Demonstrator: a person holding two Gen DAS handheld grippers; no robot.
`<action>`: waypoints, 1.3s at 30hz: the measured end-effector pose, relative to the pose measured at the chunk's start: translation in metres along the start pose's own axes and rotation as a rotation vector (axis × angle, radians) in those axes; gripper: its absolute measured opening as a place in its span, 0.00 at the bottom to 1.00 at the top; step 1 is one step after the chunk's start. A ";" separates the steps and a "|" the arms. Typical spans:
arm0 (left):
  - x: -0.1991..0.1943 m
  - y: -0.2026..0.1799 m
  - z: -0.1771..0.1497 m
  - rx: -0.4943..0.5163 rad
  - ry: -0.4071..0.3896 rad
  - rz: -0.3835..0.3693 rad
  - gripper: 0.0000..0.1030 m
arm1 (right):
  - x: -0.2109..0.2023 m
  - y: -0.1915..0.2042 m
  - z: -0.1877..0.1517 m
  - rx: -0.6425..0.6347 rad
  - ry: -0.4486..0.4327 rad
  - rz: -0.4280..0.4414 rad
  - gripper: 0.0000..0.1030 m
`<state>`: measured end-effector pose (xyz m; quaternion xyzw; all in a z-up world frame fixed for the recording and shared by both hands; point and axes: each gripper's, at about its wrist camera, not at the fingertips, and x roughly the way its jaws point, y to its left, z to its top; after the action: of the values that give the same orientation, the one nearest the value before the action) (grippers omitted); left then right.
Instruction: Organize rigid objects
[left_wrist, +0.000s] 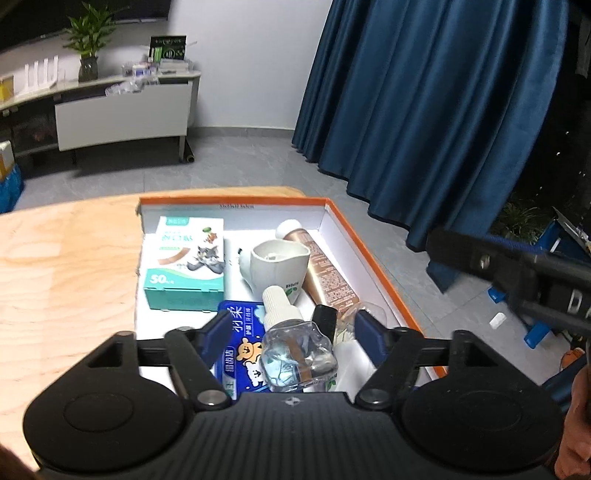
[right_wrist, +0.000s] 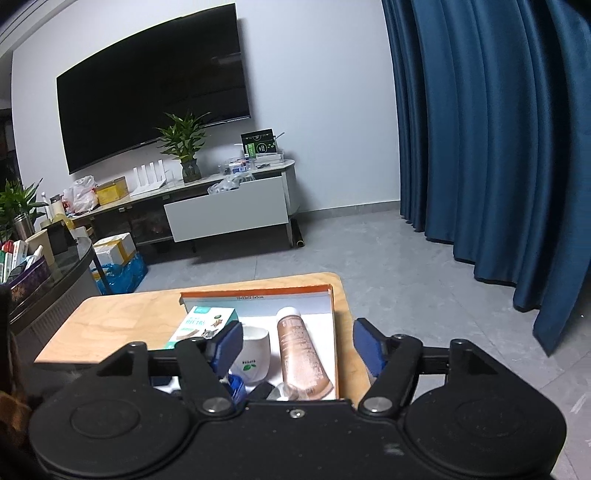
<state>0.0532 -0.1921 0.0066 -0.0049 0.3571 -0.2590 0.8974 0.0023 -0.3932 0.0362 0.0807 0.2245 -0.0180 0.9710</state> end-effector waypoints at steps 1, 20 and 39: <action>-0.005 -0.001 0.000 0.001 -0.002 0.010 0.84 | -0.004 0.000 -0.001 -0.001 0.000 0.001 0.79; -0.104 -0.023 -0.062 -0.026 0.014 0.192 1.00 | -0.092 0.008 -0.047 -0.010 0.033 -0.029 0.96; -0.104 -0.029 -0.090 -0.066 0.079 0.261 1.00 | -0.095 0.004 -0.083 -0.027 0.155 -0.078 0.97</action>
<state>-0.0821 -0.1527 0.0117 0.0225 0.3982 -0.1281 0.9080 -0.1182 -0.3760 0.0050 0.0599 0.3021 -0.0466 0.9502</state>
